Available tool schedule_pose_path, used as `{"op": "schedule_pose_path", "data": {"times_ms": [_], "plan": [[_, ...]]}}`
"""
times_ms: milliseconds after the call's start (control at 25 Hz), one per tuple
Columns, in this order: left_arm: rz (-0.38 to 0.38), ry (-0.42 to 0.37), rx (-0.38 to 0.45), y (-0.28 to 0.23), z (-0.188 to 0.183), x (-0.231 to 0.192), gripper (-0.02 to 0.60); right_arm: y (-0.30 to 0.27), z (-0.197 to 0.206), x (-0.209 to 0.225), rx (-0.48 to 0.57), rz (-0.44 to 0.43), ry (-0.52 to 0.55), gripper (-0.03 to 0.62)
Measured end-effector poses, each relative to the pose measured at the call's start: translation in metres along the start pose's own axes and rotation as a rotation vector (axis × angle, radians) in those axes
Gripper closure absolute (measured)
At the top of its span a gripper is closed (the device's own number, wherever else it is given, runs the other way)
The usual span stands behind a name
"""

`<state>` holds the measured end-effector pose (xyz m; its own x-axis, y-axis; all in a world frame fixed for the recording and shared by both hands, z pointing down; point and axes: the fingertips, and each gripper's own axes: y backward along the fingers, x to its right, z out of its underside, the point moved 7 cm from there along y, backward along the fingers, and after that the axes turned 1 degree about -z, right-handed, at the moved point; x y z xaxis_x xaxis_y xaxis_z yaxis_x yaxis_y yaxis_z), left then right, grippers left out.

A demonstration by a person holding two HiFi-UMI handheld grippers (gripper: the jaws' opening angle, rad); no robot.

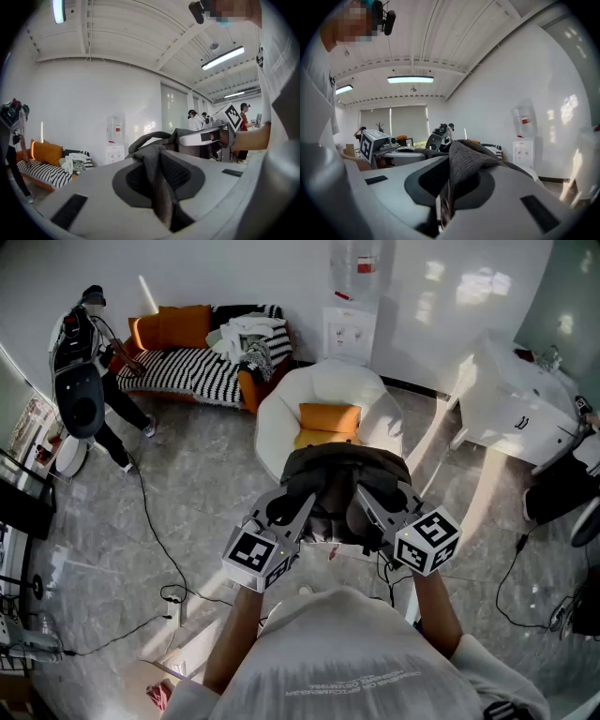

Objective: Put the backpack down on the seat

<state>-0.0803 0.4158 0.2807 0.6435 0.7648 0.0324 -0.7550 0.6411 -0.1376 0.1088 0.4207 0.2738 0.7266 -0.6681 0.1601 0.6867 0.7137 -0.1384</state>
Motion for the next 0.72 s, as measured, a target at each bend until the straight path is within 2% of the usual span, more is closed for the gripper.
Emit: {"op": "schedule_pose_path", "data": {"times_ms": [120, 320, 440, 720], "plan": [[-0.002, 0.002, 0.006, -0.001, -0.003, 0.001, 0.512, 0.002, 0.000, 0.001, 0.000, -0.002, 0.013, 0.565], [0.017, -0.013, 0.003, -0.011, -0.006, 0.002, 0.512, 0.002, 0.001, 0.014, 0.002, -0.021, -0.055, 0.563], [0.005, -0.003, 0.004, -0.013, -0.007, 0.002, 0.512, -0.001, 0.005, 0.016, -0.031, -0.030, -0.049, 0.563], [-0.026, 0.025, 0.004, -0.014, -0.013, 0.014, 0.512, 0.010, 0.007, 0.020, -0.027, -0.135, -0.054, 0.563]]}}
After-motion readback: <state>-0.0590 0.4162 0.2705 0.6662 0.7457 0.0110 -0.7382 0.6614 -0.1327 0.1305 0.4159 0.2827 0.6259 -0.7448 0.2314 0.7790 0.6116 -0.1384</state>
